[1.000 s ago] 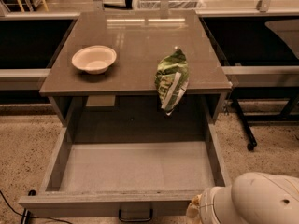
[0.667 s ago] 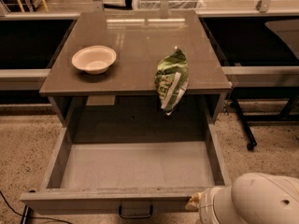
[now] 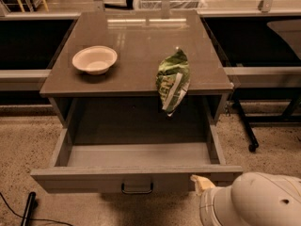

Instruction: Close top drawer

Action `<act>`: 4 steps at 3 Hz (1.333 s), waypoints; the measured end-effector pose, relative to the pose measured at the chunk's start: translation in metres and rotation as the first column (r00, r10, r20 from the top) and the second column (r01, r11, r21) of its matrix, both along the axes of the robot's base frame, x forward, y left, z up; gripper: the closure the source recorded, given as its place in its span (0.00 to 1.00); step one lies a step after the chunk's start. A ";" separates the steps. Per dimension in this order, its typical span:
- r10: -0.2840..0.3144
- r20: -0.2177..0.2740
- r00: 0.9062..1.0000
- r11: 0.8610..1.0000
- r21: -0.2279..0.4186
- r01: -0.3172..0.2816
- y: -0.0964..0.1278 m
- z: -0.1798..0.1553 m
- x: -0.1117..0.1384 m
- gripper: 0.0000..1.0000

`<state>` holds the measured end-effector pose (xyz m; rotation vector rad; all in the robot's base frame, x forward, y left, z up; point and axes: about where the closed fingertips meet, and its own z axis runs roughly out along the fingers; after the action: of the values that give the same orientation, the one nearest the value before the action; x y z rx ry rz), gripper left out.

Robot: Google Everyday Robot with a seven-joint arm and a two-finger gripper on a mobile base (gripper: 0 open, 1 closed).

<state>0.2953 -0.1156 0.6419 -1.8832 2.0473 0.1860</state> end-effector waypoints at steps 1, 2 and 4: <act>0.020 0.028 0.999 1.000 -0.005 -0.020 0.007 0.000 0.016 0.19; 0.023 0.061 0.998 1.000 -0.004 -0.023 0.012 0.000 0.040 0.43; -0.005 0.135 0.991 0.999 0.033 0.001 -0.001 -0.015 0.089 0.89</act>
Offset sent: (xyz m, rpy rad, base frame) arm 0.0700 0.0191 -0.0001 0.0017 -0.0986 0.0234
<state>0.3846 -0.1166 0.6270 -1.8209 1.9456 0.0877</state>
